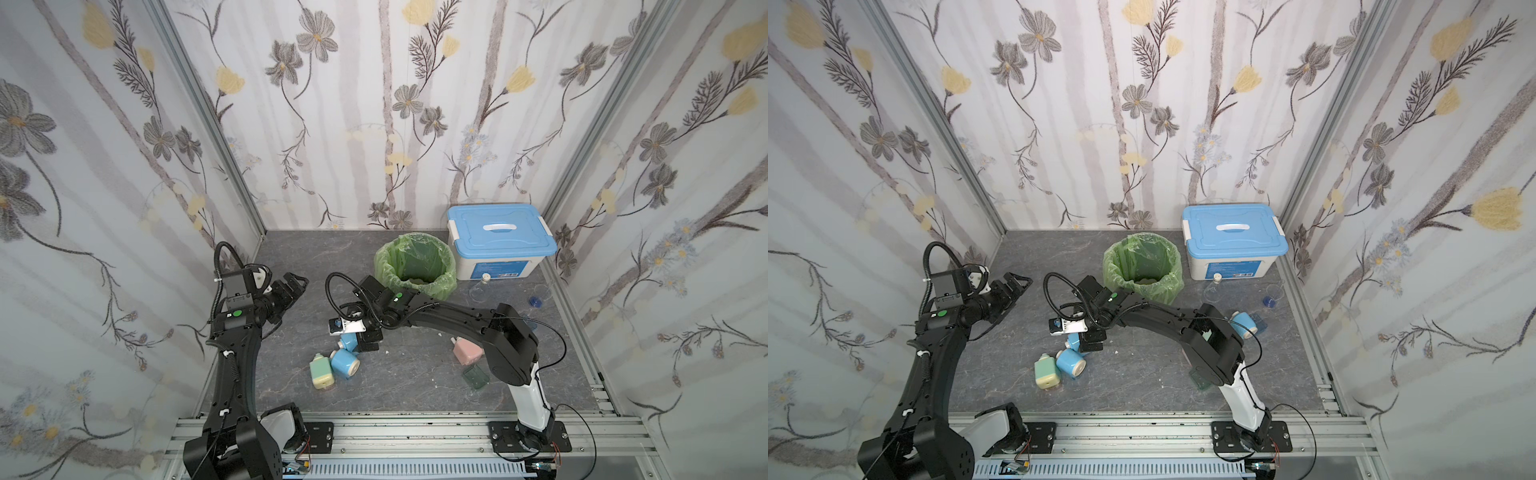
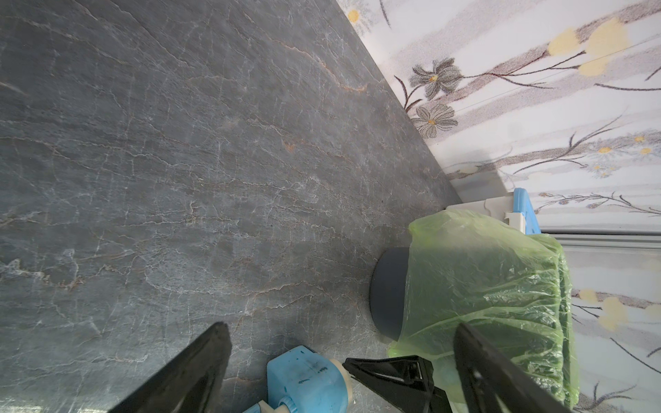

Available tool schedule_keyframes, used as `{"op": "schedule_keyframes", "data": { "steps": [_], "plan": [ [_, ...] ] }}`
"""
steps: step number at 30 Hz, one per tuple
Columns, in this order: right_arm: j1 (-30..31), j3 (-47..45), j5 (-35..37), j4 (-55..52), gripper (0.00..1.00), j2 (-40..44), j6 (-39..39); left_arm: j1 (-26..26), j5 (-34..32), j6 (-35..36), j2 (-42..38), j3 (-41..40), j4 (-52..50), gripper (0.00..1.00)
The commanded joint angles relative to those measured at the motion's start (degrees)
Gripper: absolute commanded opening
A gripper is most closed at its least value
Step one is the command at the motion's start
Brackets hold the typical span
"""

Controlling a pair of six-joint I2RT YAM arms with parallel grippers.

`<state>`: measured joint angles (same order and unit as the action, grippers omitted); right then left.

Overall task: Take out the pencil sharpener tray and clean the shavings
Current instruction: Move the pencil sharpener to the center of the board.

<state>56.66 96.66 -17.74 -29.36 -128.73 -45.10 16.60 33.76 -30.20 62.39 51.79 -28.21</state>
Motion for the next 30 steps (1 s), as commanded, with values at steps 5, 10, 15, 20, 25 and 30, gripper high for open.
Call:
{"op": "schedule_keyframes", "data": {
  "steps": [5,10,15,20,25,30],
  "plan": [
    [-0.06,4.29,3.63,-6.02,0.95,-2.68,-3.42,0.15,0.70,0.31,0.41,-0.54,1.55,1.00],
    [0.45,5.73,3.41,-5.58,0.94,-3.10,-4.25,0.19,0.78,0.37,0.47,-0.77,1.67,1.00],
    [1.24,8.29,3.67,-7.04,0.93,-5.07,-4.47,0.19,0.96,0.40,0.38,-0.98,1.70,1.00],
    [1.52,9.98,3.57,-9.52,0.89,-6.60,-4.50,0.27,1.22,0.49,0.36,-1.17,1.74,1.00],
    [1.52,10.64,3.26,-10.70,0.79,-6.99,-4.38,0.27,1.44,0.40,0.41,-1.28,1.77,1.00],
    [1.52,10.69,2.60,-11.59,0.78,-7.48,-4.74,0.39,1.70,0.40,0.28,-1.32,1.82,1.00]
  ]
}}
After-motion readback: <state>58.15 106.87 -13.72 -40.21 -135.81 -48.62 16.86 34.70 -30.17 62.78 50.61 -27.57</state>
